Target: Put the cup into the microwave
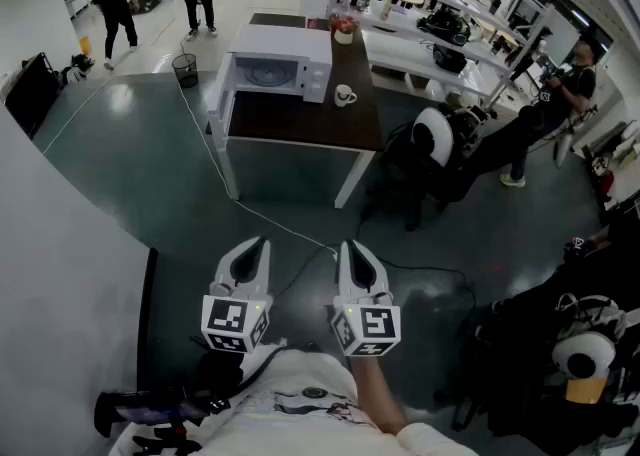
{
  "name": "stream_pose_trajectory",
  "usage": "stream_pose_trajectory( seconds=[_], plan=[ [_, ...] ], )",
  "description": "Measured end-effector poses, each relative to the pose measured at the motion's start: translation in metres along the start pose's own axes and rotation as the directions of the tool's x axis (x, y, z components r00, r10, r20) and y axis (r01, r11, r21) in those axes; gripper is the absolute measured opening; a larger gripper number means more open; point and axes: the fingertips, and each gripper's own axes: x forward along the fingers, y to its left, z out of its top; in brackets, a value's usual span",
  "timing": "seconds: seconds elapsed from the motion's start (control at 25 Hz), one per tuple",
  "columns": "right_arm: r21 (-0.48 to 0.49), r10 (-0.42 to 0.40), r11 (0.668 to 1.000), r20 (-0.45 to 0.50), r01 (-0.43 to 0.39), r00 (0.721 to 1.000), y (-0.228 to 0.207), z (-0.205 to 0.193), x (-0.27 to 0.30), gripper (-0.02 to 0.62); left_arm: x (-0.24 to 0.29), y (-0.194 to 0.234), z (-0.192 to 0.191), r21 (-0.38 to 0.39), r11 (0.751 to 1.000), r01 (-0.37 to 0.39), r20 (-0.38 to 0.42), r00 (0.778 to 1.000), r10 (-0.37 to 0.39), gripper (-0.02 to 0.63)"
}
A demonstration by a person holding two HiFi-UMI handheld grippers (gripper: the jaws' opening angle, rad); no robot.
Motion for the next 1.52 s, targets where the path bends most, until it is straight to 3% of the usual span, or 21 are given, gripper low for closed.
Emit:
stream_pose_trajectory(
  seconds=[0.4,0.96,1.24,1.52],
  plan=[
    [0.016,-0.012,1.000,-0.004,0.012,1.000,0.025,-0.006,0.003,-0.002,-0.021,0.026,-0.013,-0.023,1.000,-0.005,-0.028,1.000,0.004,-0.003],
    [0.024,-0.030,0.999,-0.085,0.032,0.996,0.056,-0.034,0.007,0.000,-0.037,0.056,-0.045,-0.100,0.995,0.020,-0.109,0.994,-0.031,-0.003],
    [0.043,0.001,0.999,-0.086,0.003,0.996,0.041,-0.036,0.043,0.002,-0.005,0.065,-0.047,-0.082,0.997,0.004,-0.125,0.992,-0.014,-0.003],
    [0.048,0.096,0.994,-0.047,-0.094,0.994,0.022,-0.018,0.107,0.002,0.056,0.087,-0.024,-0.038,0.998,-0.042,-0.113,0.993,0.037,-0.003]
  ],
)
